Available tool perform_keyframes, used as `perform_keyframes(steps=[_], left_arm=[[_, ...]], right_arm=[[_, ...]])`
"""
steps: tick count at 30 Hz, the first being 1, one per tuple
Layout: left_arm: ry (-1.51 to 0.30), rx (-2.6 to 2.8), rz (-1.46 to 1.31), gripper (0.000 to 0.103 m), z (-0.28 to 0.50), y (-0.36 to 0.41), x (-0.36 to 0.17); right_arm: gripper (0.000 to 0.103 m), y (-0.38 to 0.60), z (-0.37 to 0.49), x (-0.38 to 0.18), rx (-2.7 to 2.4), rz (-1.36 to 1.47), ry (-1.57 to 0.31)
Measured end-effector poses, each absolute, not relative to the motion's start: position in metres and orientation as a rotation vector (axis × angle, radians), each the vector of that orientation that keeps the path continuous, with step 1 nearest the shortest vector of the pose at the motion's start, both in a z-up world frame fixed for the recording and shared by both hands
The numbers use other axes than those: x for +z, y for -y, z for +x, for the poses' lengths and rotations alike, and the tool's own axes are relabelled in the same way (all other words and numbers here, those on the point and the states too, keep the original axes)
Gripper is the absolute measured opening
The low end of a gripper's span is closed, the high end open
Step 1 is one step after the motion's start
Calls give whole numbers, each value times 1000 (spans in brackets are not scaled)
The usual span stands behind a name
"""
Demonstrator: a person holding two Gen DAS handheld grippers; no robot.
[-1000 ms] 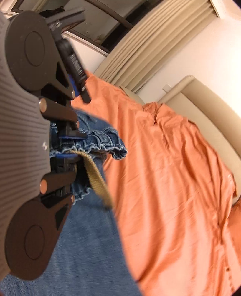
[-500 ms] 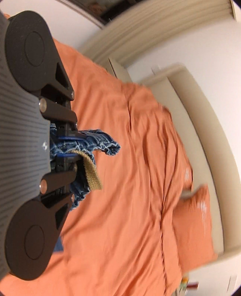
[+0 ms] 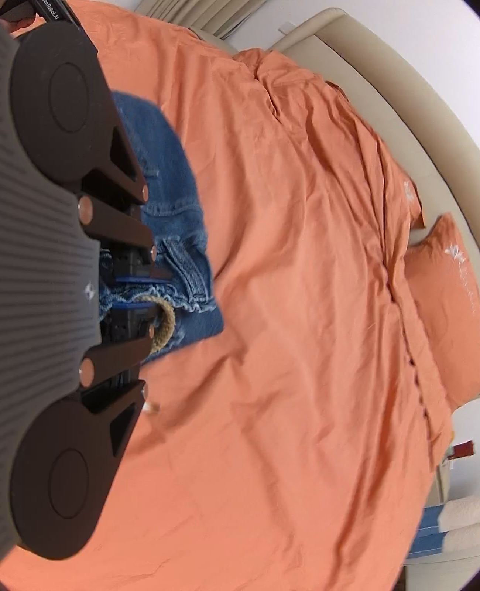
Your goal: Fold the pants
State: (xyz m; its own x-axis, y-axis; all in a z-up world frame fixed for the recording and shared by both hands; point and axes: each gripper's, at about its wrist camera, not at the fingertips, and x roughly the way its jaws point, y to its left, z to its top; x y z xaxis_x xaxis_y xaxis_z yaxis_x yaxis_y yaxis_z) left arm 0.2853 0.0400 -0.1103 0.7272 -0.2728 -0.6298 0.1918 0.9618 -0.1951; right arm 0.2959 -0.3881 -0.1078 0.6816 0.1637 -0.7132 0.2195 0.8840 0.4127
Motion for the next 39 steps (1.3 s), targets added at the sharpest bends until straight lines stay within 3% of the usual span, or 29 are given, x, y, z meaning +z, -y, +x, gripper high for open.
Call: perform_keyframes(steps=[4, 5, 11, 22, 33, 35, 37, 38, 39], left_arm=[[-773, -233, -48, 65, 293, -29, -126], [-783, -228, -40, 65, 295, -28, -129], [-790, -202, -2, 65, 286, -26, -121], [-838, -400, 129, 67, 220, -16, -66], [-1052, -379, 321, 72, 185, 5, -116], [-1069, -344, 337, 66, 191, 7, -126], [-1091, -338, 330, 30, 194, 7, -127], [-1092, -356, 321, 28, 193, 6, -124], [-1076, -346, 342, 19, 191, 6, -119]], right_arm=[[8, 395, 298, -138, -45, 532, -830], [15, 397, 299, -145, -50, 548, -828], [32, 406, 283, -142, -39, 614, -774], [32, 376, 186, -78, 76, 501, -664], [31, 360, 196, -107, 132, 378, -711], [31, 360, 198, -112, 135, 372, -723], [28, 361, 198, -116, 131, 375, -732], [28, 362, 198, -117, 132, 383, -735], [27, 363, 198, -117, 131, 389, -738]])
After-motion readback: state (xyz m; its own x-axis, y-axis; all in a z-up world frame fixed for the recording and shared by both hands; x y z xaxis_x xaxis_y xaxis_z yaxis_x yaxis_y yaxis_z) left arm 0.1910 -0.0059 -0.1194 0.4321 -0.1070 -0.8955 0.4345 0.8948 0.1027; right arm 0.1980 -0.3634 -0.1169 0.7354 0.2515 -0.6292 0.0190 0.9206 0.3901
